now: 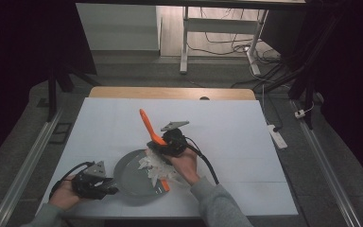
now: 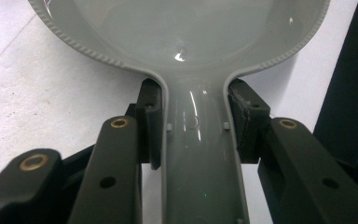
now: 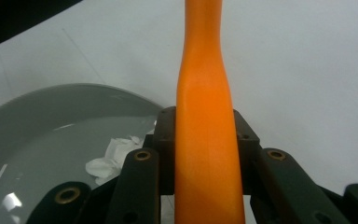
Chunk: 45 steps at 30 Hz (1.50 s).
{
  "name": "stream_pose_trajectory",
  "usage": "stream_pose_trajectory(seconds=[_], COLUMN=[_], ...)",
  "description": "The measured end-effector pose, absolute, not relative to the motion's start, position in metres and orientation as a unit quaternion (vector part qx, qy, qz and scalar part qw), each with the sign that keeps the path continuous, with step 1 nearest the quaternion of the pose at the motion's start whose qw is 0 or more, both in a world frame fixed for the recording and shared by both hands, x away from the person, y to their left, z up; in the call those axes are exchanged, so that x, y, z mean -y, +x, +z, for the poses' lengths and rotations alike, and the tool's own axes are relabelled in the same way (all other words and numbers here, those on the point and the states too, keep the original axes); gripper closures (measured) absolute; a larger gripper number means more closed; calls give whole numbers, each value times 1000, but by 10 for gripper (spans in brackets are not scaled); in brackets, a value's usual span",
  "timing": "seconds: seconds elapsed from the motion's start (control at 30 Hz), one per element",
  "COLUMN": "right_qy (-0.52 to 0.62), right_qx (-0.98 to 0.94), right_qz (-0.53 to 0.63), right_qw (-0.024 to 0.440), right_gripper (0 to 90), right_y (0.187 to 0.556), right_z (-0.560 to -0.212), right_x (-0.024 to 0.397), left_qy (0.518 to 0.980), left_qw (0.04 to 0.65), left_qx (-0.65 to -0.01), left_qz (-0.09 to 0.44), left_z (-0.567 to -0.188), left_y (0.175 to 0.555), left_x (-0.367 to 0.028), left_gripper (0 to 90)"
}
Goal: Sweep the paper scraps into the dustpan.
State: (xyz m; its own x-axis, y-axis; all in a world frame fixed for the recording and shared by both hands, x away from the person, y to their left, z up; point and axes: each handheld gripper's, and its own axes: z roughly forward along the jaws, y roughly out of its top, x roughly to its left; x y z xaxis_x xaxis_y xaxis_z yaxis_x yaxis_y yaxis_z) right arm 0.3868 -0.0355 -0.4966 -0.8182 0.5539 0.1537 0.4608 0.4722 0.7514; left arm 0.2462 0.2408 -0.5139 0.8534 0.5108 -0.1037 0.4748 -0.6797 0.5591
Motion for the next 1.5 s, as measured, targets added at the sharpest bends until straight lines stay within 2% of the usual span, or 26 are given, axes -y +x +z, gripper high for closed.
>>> stream_pose_trajectory(seconds=[0.23,0.5,0.77,1.1,1.5], right_qy=[270,295,326,320,317], right_qx=[-849,-834,-843,-865,-865], right_qz=[453,459,407,372,378], right_qw=[18,88,131,104,88], right_gripper=[705,705,705,705,705], right_y=[380,387,392,377,372], right_z=[-491,-462,-468,-489,-496], right_x=[26,65,93,85,71], left_qy=[916,916,915,915,916], left_qw=[298,298,298,297,295], left_qx=[-269,-268,-269,-271,-270], left_qz=[29,29,29,31,33], left_z=[-515,-515,-515,-514,-514], left_y=[246,246,246,246,246], left_x=[-240,-240,-240,-238,-237], left_gripper=[618,618,618,618,618])
